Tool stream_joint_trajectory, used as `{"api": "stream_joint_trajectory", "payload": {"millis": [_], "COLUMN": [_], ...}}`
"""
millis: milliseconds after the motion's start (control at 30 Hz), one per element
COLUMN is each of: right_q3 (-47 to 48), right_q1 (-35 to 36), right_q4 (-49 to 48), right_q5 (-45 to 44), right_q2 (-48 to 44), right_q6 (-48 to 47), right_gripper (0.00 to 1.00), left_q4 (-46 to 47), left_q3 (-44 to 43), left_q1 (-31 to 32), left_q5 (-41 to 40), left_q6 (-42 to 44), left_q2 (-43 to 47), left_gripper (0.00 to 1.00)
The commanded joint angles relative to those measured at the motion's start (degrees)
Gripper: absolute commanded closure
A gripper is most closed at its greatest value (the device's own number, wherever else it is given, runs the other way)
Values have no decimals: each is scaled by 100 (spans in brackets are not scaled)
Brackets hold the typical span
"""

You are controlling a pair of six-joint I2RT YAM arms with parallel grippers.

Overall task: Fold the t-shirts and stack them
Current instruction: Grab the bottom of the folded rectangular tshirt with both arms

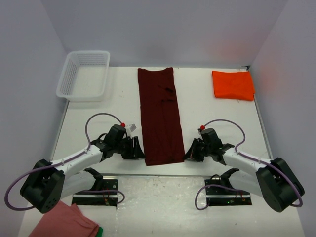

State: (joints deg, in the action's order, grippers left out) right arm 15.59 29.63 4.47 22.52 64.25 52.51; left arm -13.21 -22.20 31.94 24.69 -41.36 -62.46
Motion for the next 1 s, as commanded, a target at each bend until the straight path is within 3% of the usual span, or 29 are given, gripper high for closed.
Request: {"api": "stream_joint_trajectory", "payload": {"millis": [0, 233, 600, 967], "right_q3": [-74, -74, -92, -48], "right_q1": [69, 113, 166, 175], "right_q4": [-157, -104, 45, 10], "right_q5": [-90, -99, -152, -161], "right_q2": [-17, -140, -369, -290], "right_q6": [49, 49, 57, 49], "right_gripper": [100, 100, 100, 100], "left_q4": [494, 969, 1664, 2024], "left_q3": [233, 549, 559, 646], "left_q1": [224, 435, 470, 559], "left_q5": [159, -122, -60, 167], "left_q6": [-451, -1048, -1163, -1251], "left_q2": [102, 128, -557, -803], "left_gripper": [48, 48, 49, 64]}}
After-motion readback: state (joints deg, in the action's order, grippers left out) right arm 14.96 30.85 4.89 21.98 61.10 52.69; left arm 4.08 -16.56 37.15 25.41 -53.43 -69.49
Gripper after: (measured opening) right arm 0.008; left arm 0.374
